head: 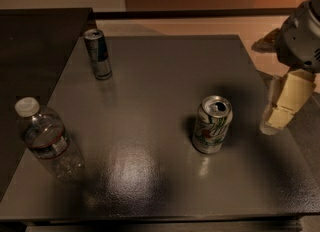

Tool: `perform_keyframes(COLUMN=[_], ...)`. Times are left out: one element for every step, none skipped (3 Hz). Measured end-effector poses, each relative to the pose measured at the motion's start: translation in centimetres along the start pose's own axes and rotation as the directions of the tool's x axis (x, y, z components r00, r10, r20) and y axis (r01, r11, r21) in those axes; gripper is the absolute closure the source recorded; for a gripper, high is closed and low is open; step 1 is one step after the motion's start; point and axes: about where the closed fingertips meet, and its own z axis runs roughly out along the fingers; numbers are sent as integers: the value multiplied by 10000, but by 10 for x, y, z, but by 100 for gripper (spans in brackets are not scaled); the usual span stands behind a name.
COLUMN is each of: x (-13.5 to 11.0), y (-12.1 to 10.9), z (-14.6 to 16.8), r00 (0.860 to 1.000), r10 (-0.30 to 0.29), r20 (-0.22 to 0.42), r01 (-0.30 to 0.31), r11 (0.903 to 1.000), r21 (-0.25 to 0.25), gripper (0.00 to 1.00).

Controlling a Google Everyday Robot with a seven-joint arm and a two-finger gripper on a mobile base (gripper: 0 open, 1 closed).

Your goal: Move 7up can near water bottle

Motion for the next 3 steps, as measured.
perform_keyframes(x=[-15,-24,-33], y=[9,16,25], z=[21,41,55], r00=[9984,9957,9927], r10=[-349,-593,-783], r20=[439,709,921], r01=[365,640,874], r11=[9987,9957,9911], r21=[-346,-667,-1000], gripper=[0,0,0])
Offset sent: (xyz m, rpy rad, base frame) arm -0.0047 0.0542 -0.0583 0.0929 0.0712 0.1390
